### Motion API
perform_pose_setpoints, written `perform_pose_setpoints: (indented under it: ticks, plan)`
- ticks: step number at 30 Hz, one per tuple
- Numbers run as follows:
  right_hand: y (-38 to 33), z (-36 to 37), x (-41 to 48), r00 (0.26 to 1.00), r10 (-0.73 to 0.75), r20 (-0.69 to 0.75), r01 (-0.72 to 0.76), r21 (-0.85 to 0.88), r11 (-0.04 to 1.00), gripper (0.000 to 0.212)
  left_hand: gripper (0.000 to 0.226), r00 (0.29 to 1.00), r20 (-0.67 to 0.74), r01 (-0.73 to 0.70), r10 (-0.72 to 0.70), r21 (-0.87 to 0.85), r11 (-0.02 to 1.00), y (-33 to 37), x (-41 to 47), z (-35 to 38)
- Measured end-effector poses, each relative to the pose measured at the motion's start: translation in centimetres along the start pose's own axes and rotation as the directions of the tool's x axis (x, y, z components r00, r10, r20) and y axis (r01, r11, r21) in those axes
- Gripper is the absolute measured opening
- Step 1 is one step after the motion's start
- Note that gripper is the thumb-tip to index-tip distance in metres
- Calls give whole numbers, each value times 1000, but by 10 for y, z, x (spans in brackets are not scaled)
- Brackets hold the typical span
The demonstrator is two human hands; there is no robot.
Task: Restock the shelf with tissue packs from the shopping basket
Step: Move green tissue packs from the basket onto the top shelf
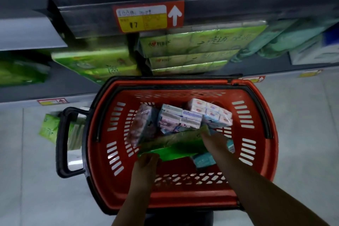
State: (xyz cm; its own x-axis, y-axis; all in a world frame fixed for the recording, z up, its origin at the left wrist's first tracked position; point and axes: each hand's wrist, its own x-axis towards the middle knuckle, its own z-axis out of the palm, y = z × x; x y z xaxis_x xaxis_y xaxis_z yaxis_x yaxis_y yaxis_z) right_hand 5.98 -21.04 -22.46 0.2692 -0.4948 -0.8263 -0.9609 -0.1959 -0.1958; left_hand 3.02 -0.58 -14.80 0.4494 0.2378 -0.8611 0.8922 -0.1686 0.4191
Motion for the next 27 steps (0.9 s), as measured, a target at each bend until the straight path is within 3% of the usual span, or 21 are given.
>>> perform_pose_setpoints:
  ticks: [4,8,11,15,20,24,27]
  plan:
    - [-6,-1,-4,997,45,57,-44,-18,999,67,19,999,17,-51,51,-3,999,3,-5,3]
    - [-4,-14,-19,970,99,222,-123,101,987,55,21,998,-8,-58,58,29,998,0,-10,5]
    - [7,-23,-38,954,-40,298,27,46,999,26,10,996,-62,-68,69,14,998,-6,-17,7]
    - [26,-33,-62,951,-106,289,97,48,994,33,10,990,-129,-58,60,22,998,-20,-31,6]
    - [53,-51,-86,943,-173,283,81,308,948,20,11,986,-160,34,-34,-6,999,-27,-37,-11]
    - [60,-75,-102,914,-248,322,77,463,883,38,34,984,-169,37,-55,-110,993,-20,-35,-26]
    - [56,-94,-110,893,-313,324,106,524,845,57,83,995,-79,39,-67,-310,950,-8,-38,-36]
